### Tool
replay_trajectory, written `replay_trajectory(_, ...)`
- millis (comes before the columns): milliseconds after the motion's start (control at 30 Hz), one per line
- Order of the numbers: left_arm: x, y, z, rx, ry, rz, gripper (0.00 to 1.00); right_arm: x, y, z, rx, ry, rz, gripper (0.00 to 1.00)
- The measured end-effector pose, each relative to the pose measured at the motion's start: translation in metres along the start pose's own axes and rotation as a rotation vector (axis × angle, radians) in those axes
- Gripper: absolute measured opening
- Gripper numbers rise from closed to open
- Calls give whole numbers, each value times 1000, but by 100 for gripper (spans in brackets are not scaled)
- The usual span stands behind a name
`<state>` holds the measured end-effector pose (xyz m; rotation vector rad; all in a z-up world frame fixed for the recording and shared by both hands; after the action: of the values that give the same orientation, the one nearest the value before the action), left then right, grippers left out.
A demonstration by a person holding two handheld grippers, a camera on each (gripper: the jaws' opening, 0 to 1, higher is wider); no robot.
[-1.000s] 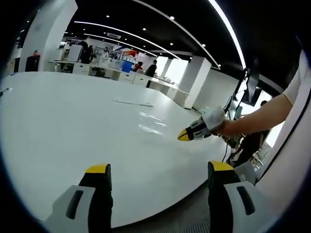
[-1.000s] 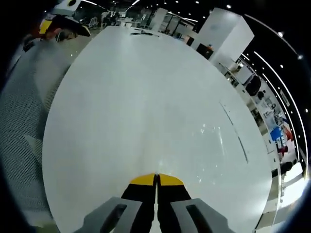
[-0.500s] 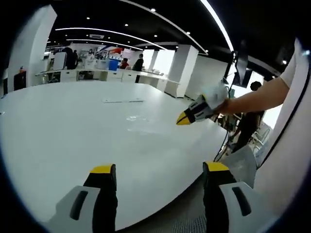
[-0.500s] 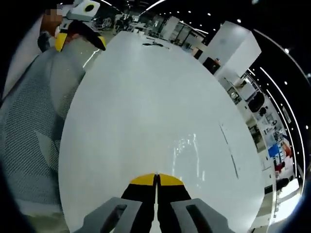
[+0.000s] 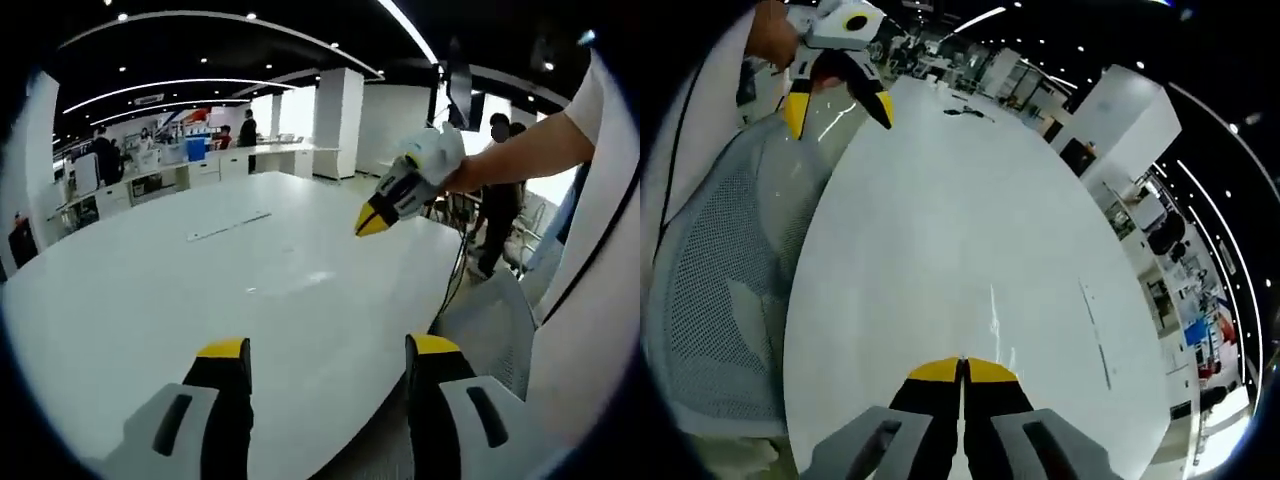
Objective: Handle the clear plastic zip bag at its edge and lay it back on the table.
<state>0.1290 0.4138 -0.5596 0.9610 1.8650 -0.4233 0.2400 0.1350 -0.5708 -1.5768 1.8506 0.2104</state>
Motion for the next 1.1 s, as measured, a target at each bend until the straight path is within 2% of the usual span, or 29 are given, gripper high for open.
replay_trajectory(300, -30, 14, -3, 14, 10, 102, 51, -19, 2, -20, -13, -37, -22, 0)
replay_trajectory(367, -38, 19, -3, 18, 29, 150, 50, -22, 4, -24, -18, -42, -26, 0)
replay_trajectory(467, -46, 24, -2, 32, 27, 166, 49, -27, 7, -29, -26, -46, -39, 0)
replay_trajectory(633, -62, 35, -2, 52, 40, 216, 42, -36, 9, -39, -41, -54, -55, 0)
replay_trajectory(733, -71, 39, -1, 78, 76, 287, 41, -42, 10, -45, -44, -64, -63, 0)
replay_trajectory(933, -88, 44, 3, 126, 109, 359, 35, -52, 13, -55, -52, -69, -83, 0)
replay_trajectory(1100, -95, 46, 7, 165, 124, 402, 31, -57, 15, -60, -59, -63, -87, 0)
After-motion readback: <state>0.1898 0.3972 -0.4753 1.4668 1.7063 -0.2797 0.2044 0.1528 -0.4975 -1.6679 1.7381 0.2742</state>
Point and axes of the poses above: the point that each gripper's makers call its tool centre point, and the gripper's own axes: z roughly forward along the fingers, y roughly to its left, x roughly out of its underside, the point moved 9 cm from there along -z, roughly backward along the fingers, and after that the axes turned 11 degrees about z, right-handed, at the moved point
